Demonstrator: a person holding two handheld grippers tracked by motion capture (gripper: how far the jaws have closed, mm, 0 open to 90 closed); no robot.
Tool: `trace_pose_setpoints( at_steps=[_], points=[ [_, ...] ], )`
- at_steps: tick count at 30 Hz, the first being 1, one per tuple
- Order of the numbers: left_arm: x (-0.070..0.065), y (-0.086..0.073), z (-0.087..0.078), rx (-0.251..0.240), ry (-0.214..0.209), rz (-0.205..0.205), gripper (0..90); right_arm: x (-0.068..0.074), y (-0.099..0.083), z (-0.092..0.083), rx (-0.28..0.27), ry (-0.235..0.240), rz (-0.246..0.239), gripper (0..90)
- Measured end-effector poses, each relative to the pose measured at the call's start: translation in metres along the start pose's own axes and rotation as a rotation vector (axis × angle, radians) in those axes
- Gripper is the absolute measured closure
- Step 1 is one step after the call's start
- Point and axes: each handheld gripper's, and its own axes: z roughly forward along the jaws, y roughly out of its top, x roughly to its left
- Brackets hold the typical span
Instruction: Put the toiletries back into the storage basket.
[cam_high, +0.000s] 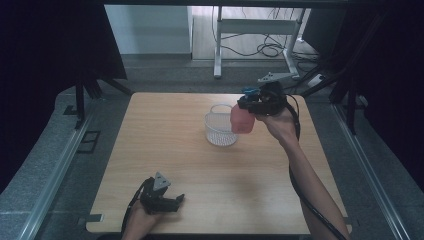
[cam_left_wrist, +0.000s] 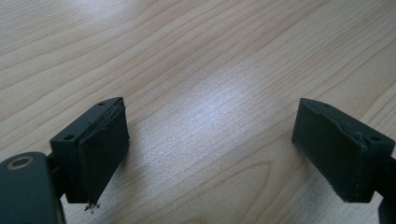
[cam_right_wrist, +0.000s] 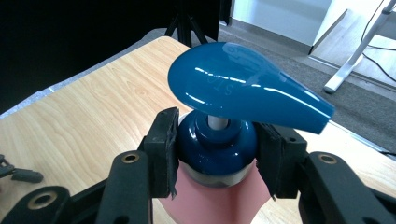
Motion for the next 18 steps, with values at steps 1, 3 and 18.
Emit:
trace_pose_setpoints(
  at_steps=[1,3,18],
  points=[
    [0.0,0.0,0.0,0.0,0.0,-0.002,10.4,0.0,0.002,0.003,-0.002,-0.004,-0.002,52.9],
    [0.0,0.0,0.0,0.001,0.0,0.0,10.4,-0.001,0.004,0.006,-0.005,-0.004,0.001,52.9],
    [0.0,0.0,0.0,-0.002,-0.001,-0.001,10.4,-0.003,0.018,0.025,-0.003,-0.028,-0.001,53.0]
  ],
)
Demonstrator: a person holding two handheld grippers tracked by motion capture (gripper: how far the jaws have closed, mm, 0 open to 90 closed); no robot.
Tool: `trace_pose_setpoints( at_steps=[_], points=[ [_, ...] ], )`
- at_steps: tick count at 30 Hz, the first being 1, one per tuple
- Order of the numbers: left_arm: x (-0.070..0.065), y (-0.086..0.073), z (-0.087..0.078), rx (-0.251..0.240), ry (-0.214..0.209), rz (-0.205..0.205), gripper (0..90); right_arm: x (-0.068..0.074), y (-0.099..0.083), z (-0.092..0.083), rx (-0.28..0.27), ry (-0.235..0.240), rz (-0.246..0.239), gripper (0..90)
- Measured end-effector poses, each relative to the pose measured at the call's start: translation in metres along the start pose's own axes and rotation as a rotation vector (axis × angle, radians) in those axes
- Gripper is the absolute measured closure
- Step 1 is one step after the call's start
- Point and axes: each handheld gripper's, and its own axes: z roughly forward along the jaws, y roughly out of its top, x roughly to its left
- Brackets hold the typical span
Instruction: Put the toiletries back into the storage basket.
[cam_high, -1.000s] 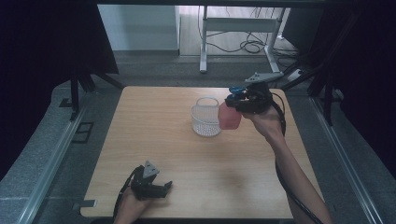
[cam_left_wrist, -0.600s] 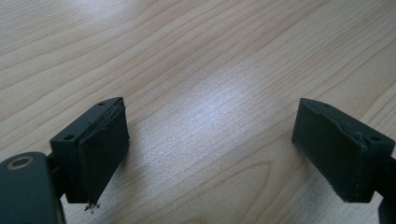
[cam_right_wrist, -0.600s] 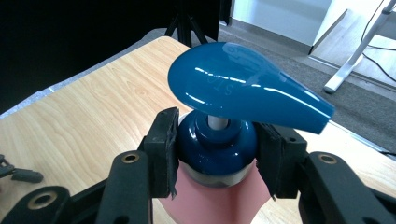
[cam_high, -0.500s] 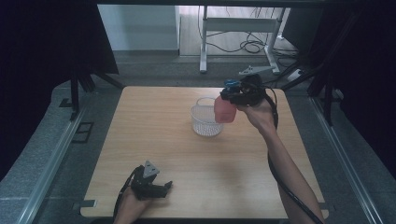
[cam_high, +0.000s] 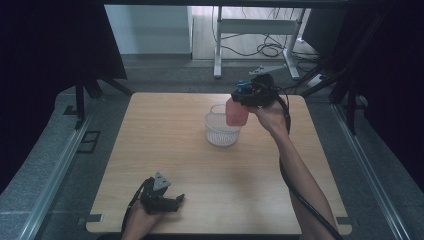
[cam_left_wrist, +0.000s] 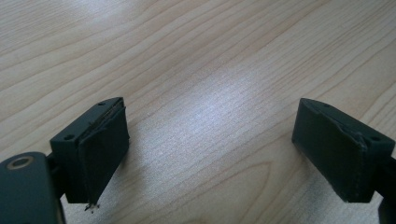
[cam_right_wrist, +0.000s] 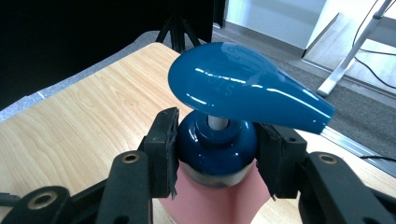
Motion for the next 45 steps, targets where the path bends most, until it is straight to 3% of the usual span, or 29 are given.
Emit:
trace_pose_setpoints(
  at_steps=[20,45],
  points=[
    [0.0,0.0,0.0,-0.001,0.0,-0.003,10.4,0.006,-0.001,0.033,0.015,0.012,-0.017,52.9],
    [0.0,0.0,0.0,0.001,0.001,-0.002,10.4,0.008,-0.021,0.065,0.051,0.026,-0.017,52.9]
  ],
)
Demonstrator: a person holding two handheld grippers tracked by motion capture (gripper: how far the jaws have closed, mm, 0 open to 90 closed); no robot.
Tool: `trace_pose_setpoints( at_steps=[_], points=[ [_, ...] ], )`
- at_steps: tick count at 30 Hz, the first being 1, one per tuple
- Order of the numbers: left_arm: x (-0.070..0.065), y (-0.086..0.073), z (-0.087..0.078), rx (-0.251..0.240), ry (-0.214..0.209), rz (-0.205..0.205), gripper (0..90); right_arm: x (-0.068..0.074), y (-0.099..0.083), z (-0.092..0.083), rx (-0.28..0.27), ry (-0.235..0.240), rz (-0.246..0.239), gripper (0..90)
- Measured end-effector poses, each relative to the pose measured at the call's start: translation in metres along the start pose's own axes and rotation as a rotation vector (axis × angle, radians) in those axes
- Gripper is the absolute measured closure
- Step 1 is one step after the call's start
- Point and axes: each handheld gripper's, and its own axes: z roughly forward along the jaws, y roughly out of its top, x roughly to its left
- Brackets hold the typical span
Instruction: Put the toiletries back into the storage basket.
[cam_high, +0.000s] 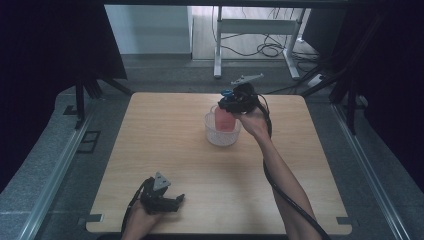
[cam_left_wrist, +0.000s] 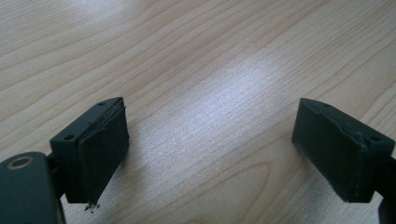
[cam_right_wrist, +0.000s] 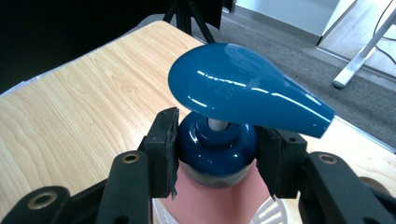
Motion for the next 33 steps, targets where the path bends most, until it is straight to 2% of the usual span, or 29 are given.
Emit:
trace_pose_setpoints(
  at_steps=[11,33],
  points=[
    [0.0,0.0,0.0,0.002,-0.001,0.002,10.4,0.0,-0.012,0.014,0.018,0.006,0.003,52.9],
    [0.0,0.0,0.0,0.002,-0.002,0.005,10.4,-0.001,-0.03,0.03,0.046,0.02,0.006,52.9]
  ],
)
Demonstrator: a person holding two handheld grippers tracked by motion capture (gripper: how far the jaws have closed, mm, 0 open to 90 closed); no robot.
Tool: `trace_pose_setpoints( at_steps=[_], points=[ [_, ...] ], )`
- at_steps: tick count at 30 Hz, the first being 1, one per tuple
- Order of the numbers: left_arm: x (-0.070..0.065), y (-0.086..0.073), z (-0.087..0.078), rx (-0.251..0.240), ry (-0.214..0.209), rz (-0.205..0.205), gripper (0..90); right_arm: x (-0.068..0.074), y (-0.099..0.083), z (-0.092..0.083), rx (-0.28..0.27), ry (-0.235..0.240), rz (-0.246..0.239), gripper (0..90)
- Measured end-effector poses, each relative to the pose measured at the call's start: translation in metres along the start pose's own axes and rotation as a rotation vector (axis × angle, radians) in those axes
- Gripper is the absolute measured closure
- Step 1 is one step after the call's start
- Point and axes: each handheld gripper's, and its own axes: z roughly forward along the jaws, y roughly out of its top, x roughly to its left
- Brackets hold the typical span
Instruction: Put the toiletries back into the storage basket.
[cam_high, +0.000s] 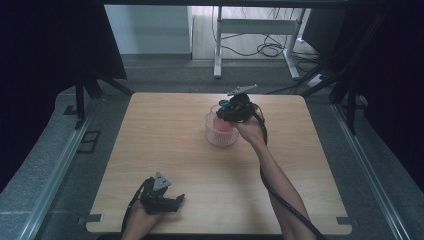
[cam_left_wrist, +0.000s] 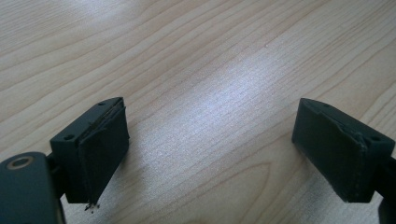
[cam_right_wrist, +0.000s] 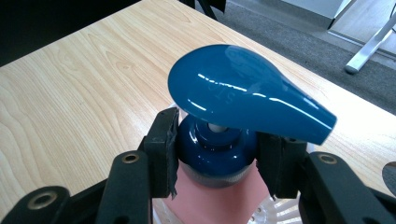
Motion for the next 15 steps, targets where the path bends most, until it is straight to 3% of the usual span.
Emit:
trace_pose_setpoints(
  at_steps=[15],
  points=[
    [0.0,0.0,0.0,0.001,0.0,0.001,10.4,0.0,-0.009,0.011,0.011,0.004,0.006,52.9]
  ],
)
